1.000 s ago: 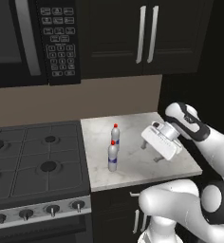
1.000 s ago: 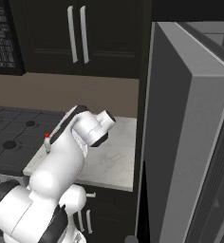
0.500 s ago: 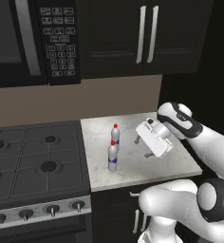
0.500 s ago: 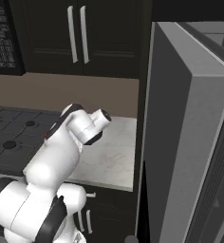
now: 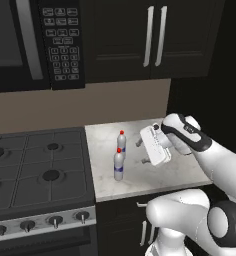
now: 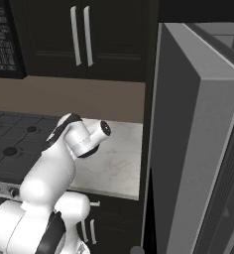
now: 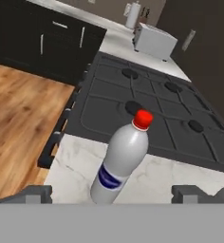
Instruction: Take the bottled waters from the counter and place them in the freezer to freeze. Close the freezer door after placing the bottles.
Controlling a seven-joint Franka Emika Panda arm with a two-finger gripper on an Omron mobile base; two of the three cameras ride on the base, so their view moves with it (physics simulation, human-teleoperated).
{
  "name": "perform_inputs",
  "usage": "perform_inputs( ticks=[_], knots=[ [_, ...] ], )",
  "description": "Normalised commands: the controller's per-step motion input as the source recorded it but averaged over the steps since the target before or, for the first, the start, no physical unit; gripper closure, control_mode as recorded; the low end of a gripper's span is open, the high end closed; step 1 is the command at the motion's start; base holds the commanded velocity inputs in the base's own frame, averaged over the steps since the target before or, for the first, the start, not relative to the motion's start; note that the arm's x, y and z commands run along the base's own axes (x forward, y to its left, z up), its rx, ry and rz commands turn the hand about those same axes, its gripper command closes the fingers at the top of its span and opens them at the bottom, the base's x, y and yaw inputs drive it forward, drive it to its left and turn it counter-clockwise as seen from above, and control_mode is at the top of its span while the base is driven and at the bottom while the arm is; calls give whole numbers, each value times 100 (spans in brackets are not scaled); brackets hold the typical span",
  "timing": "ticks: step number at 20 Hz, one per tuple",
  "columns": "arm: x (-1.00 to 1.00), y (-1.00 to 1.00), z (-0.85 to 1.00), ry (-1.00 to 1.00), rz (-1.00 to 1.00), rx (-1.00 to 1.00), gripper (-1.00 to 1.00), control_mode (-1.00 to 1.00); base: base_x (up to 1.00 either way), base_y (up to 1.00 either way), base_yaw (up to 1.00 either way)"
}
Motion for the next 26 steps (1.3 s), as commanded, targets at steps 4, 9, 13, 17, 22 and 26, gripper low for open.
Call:
perform_inputs(
  ticks=[4,9,13,17,22,26],
  knots=[
    [0,8,-10,-10,-10,14,-100,-100,0,0,0],
    [5,1,-18,0,0,15,-100,-100,0,0,0],
    [21,3,-18,2,3,10,-100,-100,0,0,0],
    [17,8,-20,1,3,8,-100,-100,0,0,0],
    [7,18,-15,1,2,6,-100,-100,0,0,0],
    [0,17,-10,0,1,4,-100,-100,0,0,0]
  ],
)
